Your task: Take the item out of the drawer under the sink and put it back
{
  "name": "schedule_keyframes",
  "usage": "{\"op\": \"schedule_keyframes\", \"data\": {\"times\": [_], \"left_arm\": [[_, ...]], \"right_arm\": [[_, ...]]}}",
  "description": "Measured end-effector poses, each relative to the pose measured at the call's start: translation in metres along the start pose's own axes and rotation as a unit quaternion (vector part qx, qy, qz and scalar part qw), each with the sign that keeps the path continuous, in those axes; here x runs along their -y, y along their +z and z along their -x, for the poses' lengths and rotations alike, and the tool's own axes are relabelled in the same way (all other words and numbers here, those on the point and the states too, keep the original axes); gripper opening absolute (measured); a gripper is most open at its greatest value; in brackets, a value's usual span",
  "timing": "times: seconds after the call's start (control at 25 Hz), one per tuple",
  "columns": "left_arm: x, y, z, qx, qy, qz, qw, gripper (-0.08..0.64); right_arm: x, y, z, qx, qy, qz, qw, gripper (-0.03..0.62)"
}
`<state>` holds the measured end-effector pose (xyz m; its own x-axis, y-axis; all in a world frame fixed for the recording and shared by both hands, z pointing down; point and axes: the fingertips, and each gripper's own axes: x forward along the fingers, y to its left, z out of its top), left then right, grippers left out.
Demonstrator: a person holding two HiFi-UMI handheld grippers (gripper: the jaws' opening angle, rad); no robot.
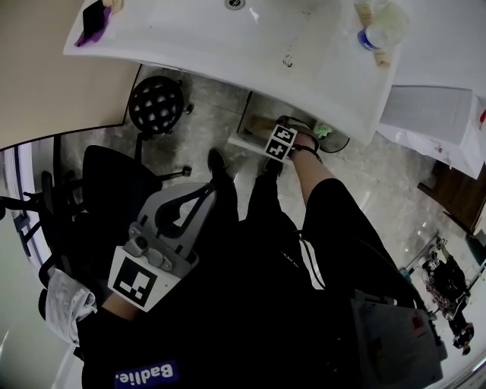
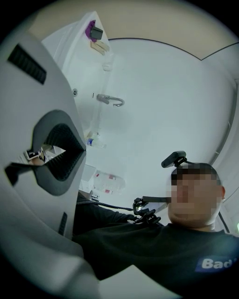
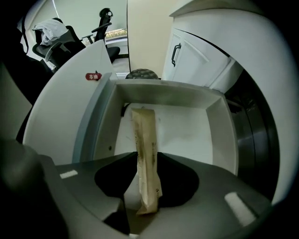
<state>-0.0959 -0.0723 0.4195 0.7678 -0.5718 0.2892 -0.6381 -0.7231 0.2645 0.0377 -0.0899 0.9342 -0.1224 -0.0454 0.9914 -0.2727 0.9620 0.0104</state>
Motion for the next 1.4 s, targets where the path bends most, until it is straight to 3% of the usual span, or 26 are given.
{"op": "schedule_keyframes", "data": {"times": [0.28,0.6,1.0,1.16,1.4], "left_arm": [[0.000,-0.004,0.002,-0.006,0.003,0.001,1.0000,0.005],[0.007,0.009,0.011,0.017,0.000,-0.005,0.9998,0.005],[0.015,0.033,0.030,0.061,0.002,-0.006,0.9981,0.005],[0.020,0.043,0.028,0.078,-0.002,-0.007,0.9969,0.004],[0.025,0.052,0.025,0.098,-0.011,-0.011,0.9950,0.004]], "right_arm": [[0.009,0.003,0.009,0.010,-0.019,-0.020,1.000,0.037],[0.008,0.009,0.069,0.060,-0.055,-0.046,0.996,0.032],[-0.010,0.018,0.168,0.136,-0.093,-0.096,0.982,0.032],[-0.015,0.027,0.204,0.180,-0.097,-0.139,0.969,0.032],[-0.018,0.059,0.277,0.277,-0.097,-0.205,0.934,0.032]]}}
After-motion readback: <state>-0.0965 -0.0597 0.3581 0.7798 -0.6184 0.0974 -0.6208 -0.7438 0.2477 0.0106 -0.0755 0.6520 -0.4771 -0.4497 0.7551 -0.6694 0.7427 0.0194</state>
